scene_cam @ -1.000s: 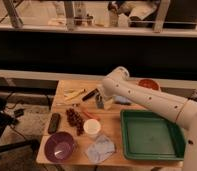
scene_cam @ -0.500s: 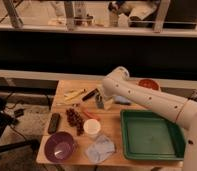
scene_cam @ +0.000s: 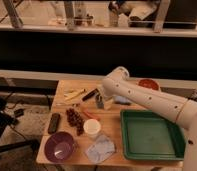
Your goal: Stack cups on top of each other
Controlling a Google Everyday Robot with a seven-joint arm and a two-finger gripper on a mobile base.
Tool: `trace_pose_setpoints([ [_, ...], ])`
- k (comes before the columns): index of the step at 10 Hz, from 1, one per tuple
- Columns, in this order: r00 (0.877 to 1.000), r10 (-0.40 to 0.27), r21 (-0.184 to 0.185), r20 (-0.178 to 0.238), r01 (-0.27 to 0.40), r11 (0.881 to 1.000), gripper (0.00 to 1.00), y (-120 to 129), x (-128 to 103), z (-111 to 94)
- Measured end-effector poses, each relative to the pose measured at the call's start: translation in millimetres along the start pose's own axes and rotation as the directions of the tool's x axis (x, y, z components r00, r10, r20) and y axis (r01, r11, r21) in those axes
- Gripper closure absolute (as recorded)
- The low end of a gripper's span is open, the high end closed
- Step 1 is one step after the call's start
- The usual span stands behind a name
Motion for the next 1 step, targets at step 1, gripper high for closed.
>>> trace_pose_setpoints([
  [1, 1.0, 0.0, 0.0, 0.0, 0.0, 1.0, 0.2, 0.0, 0.0, 0.0],
])
